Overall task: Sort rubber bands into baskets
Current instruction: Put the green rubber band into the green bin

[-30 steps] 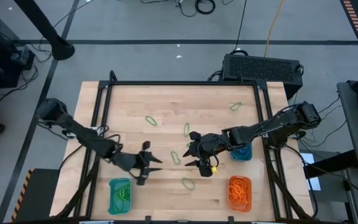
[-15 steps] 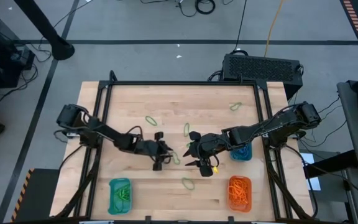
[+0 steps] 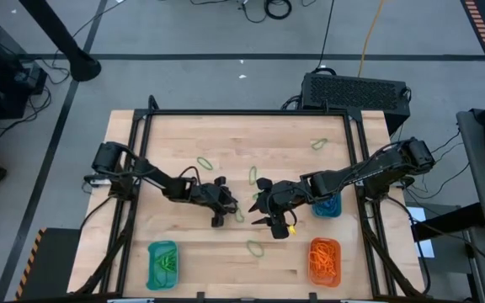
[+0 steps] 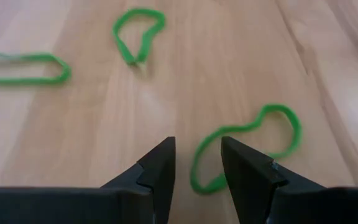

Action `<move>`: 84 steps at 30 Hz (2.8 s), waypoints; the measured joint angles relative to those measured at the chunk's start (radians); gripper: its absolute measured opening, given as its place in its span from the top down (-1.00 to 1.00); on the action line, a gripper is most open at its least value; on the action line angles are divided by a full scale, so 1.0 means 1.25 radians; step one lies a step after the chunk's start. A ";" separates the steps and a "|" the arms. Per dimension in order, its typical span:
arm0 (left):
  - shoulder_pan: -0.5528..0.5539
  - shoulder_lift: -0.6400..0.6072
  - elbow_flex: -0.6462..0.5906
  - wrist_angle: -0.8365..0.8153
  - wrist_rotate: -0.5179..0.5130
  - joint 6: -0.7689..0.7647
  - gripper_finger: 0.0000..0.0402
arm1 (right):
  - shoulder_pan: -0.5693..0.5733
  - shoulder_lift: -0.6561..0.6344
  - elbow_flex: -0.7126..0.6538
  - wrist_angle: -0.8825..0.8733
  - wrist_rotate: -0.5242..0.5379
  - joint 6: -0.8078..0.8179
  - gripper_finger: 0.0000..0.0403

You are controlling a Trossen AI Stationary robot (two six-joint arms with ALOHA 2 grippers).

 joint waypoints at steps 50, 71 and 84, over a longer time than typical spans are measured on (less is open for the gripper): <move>-0.580 -0.557 0.000 -0.724 -0.091 -0.682 0.99 | 0.002 0.000 0.000 -0.012 -0.001 0.094 0.13; -0.666 -0.555 0.000 -0.849 -0.049 -0.922 0.86 | 0.002 0.001 0.000 0.021 0.000 0.090 0.13; -0.658 -0.555 -0.001 -0.860 -0.050 -0.962 0.68 | 0.002 0.001 0.000 0.024 0.000 0.090 0.13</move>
